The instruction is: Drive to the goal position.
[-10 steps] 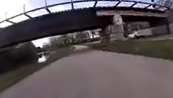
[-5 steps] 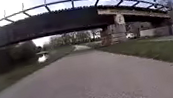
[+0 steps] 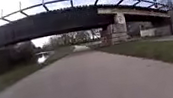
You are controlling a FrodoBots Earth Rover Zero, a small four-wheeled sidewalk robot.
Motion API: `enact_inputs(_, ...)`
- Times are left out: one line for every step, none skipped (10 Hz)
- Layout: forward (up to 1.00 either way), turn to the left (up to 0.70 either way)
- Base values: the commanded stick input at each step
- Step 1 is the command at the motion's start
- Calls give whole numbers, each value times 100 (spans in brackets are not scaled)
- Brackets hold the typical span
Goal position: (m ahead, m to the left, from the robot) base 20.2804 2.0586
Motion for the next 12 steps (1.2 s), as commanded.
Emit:
enact_inputs(100, 0)
enact_inputs(100, 0)
enact_inputs(100, 0)
enact_inputs(100, 0)
enact_inputs(100, 0)
enact_inputs(100, 0)
enact_inputs(100, 0)
enact_inputs(100, 0)
enact_inputs(100, 0)
enact_inputs(100, 0)
enact_inputs(100, 0)
enact_inputs(100, 0)
